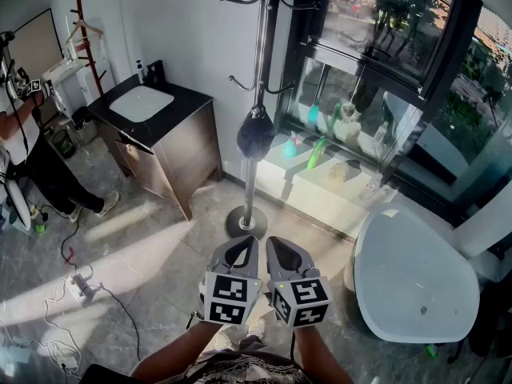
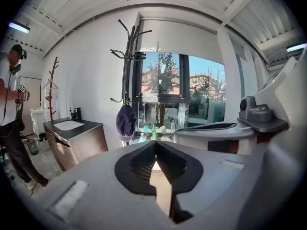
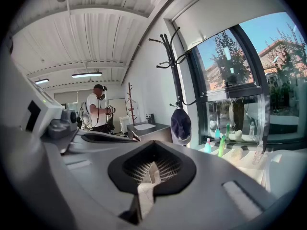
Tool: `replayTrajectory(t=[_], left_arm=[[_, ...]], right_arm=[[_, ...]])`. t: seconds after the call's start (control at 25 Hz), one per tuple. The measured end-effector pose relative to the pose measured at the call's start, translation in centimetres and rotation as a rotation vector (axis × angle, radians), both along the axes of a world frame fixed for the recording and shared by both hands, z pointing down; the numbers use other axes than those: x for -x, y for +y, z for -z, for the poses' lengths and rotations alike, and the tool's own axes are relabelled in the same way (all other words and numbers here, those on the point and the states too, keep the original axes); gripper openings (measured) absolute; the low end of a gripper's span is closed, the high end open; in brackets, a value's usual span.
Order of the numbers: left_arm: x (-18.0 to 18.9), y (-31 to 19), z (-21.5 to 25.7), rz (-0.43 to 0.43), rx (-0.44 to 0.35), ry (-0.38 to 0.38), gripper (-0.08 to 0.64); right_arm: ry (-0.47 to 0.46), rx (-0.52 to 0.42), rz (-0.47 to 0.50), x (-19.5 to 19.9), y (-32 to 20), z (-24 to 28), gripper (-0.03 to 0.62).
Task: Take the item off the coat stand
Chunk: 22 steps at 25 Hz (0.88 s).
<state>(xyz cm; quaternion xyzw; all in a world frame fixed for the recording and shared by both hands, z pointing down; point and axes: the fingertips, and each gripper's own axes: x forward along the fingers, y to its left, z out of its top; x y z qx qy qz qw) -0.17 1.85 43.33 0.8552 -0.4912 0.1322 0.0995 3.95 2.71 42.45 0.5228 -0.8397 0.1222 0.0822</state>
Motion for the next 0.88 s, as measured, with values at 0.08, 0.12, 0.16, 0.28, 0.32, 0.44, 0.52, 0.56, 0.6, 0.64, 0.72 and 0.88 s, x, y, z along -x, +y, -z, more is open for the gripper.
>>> replayTrajectory(t=[0.08,0.12,0.16,0.28,0.32,0.44,0.52,0.56,0.6,0.64,0.72,0.88], left_arm=[[-0.9,-0.7,-0.1,-0.001,-0.001,-0.004,0.002],[-1.4,-1.0,-0.2,0.000,-0.002,-0.006,0.002],[-1.8,-1.4,-0.2,0.003,-0.002,-0.009,0.002],[-2.8,-2.5,0.0,0.021,-0.005,-0.017,0.002],[-3.1,-2.9,0.1,0.028,-0.007,-0.018,0.002],[-3.5,-3.6,0.3,0.046,-0.011,-0.023,0.002],[-3.6,-3.9,0.1,0.057,-0.009,-0.026,0.002],[-3.5,-4.2,0.0,0.063,-0.006,-0.028,0.002],[-3.5,-4.5,-0.2,0.069,-0.003,-0.030,0.002],[-3.6,-4.7,-0.3,0.074,-0.001,-0.031,0.002],[-3.8,-5.3,-0.5,0.082,-0.001,-0.032,0.002],[-3.9,-6.4,-0.8,0.092,0.000,-0.036,0.002]], right_arm=[[-0.004,-0.006,-0.008,-1.0,-0.7,0.0,0.006],[-0.005,-0.007,-0.010,-1.5,-1.1,-0.1,0.006],[-0.005,-0.006,-0.009,-2.0,-1.4,-0.1,0.006],[-0.008,-0.003,0.006,-3.1,-2.5,-0.1,0.006],[-0.009,-0.004,0.012,-3.3,-2.8,-0.1,0.006],[-0.013,-0.004,0.029,-3.8,-3.8,-0.1,0.006],[-0.017,-0.003,0.039,-3.9,-4.3,-0.3,0.006],[-0.018,-0.002,0.043,-3.9,-4.6,-0.4,0.006],[-0.019,-0.001,0.048,-4.0,-4.9,-0.5,0.006],[-0.020,0.000,0.053,-4.1,-5.2,-0.6,0.006],[-0.021,0.001,0.061,-4.3,-5.8,-0.8,0.006],[-0.021,0.009,0.072,-4.4,-7.0,-1.3,0.006]])
